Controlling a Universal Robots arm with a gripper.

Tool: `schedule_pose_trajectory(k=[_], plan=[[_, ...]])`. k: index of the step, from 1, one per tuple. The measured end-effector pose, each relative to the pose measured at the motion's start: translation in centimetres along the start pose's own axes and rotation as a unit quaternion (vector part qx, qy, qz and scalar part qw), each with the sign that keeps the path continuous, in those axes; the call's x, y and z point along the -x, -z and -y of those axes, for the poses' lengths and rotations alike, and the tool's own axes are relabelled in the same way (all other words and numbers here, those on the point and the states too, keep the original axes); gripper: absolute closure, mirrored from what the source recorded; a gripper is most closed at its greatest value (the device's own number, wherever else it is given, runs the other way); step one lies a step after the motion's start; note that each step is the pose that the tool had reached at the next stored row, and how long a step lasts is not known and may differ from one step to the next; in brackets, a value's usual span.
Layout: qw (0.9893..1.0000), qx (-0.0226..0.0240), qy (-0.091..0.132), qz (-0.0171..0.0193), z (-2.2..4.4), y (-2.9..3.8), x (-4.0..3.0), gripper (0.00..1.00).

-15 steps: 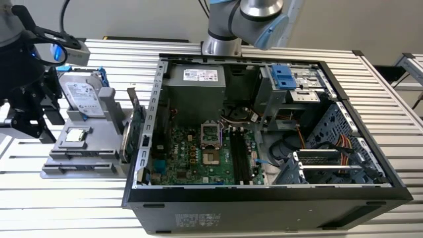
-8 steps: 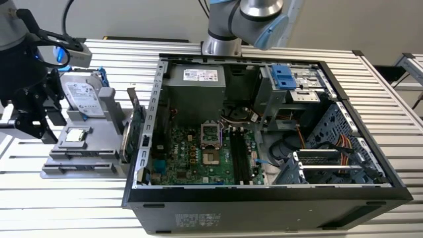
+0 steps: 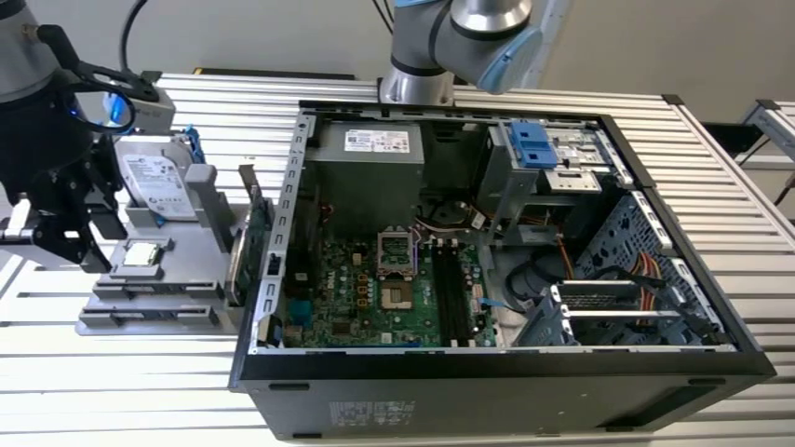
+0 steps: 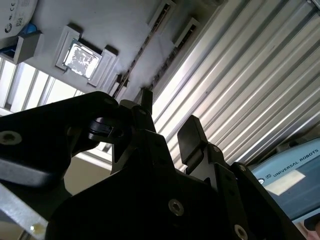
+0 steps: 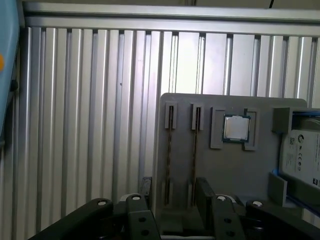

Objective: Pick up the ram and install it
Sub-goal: 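Pick up the ram and move it above insertion slot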

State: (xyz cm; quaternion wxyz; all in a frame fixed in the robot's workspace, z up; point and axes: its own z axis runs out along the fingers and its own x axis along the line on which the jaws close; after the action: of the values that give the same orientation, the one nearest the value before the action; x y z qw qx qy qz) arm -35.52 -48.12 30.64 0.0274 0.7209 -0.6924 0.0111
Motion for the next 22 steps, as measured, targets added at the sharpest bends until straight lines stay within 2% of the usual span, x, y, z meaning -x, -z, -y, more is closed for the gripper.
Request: schedule_pose_trajectory(k=[9,22], plan=[[1.0,0.0002,0.0,-0.0033,0.02,-0.55,0.12,0.0],[1.0,0.0001,-0.002,-0.0034,0.03,-1.37,0.19,0.0]])
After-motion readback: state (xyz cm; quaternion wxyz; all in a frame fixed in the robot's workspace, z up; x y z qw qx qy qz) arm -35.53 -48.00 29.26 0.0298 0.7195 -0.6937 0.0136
